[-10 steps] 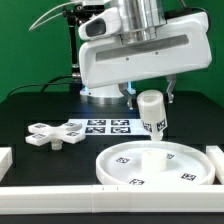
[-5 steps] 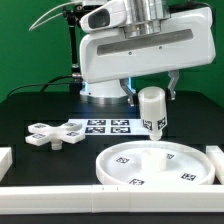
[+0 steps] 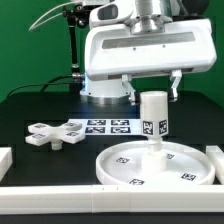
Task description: Assemble round table
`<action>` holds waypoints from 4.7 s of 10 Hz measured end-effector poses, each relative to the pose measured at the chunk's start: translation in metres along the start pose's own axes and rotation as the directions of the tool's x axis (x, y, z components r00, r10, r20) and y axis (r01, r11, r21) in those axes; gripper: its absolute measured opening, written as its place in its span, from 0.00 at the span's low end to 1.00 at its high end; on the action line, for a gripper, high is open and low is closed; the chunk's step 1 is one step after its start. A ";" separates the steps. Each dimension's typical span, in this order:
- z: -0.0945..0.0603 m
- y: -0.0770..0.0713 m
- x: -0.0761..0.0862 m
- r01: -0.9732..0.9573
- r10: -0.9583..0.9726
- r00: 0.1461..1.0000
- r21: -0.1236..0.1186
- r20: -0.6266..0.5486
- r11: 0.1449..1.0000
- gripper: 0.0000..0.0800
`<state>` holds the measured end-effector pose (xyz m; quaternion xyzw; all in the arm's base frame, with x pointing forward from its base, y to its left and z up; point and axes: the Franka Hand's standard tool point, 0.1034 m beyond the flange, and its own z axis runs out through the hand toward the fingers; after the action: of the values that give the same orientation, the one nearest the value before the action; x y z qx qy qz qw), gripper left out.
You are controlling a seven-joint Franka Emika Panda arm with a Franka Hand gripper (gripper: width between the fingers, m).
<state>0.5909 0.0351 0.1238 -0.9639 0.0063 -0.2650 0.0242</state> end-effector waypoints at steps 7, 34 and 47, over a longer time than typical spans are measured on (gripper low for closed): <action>-0.001 0.000 -0.022 0.002 -0.002 0.998 0.003 0.058 1.000 0.51; 0.005 -0.003 -0.020 0.013 -0.013 0.998 0.005 0.057 1.000 0.81; 0.016 -0.007 -0.032 -0.024 -0.024 0.869 0.091 0.494 0.996 0.81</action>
Offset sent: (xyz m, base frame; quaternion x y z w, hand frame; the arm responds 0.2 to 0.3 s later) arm -0.0205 -0.0001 -0.0029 0.0045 -0.0093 0.0003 0.9999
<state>0.5715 0.0435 0.0946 -0.9974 -0.0126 -0.0097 0.0701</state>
